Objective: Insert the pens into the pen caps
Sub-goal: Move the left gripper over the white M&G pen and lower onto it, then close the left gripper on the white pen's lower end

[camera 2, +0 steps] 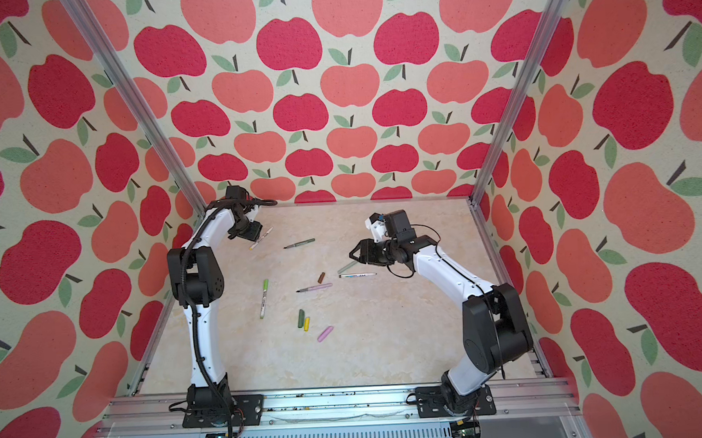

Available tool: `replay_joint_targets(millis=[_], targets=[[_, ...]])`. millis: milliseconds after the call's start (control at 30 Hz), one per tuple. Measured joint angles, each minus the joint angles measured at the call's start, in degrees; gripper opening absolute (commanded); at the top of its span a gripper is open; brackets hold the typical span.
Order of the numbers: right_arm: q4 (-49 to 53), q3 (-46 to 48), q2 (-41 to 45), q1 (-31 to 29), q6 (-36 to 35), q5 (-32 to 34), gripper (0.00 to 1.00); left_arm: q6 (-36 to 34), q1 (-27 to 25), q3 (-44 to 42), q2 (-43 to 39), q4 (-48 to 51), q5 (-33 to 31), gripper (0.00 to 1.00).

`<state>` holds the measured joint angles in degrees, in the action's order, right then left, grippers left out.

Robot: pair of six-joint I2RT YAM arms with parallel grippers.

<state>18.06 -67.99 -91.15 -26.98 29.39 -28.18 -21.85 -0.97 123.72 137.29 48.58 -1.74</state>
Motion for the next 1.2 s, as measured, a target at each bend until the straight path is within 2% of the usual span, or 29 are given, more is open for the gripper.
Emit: replay_joint_targets(millis=[267,533,800,1200], targets=[[-0.02,-0.02,0.0,0.0,0.02,-0.09,0.51,-0.17,-1.33,3.96,4.9,2.38,-0.02,0.59],[-0.11,-0.02,-0.61,0.0,0.02,-0.55,0.51,-0.17,-1.38,7.58,6.08,3.52,-0.66,0.47],[-0.44,-0.02,-1.14,0.0,0.04,-1.11,0.51,-0.17,-1.36,8.44,8.28,4.44,-0.74,0.44],[-0.48,-0.02,-1.88,0.02,0.5,-1.33,0.51,-0.17,-1.29,9.49,9.14,6.12,1.38,0.29]])
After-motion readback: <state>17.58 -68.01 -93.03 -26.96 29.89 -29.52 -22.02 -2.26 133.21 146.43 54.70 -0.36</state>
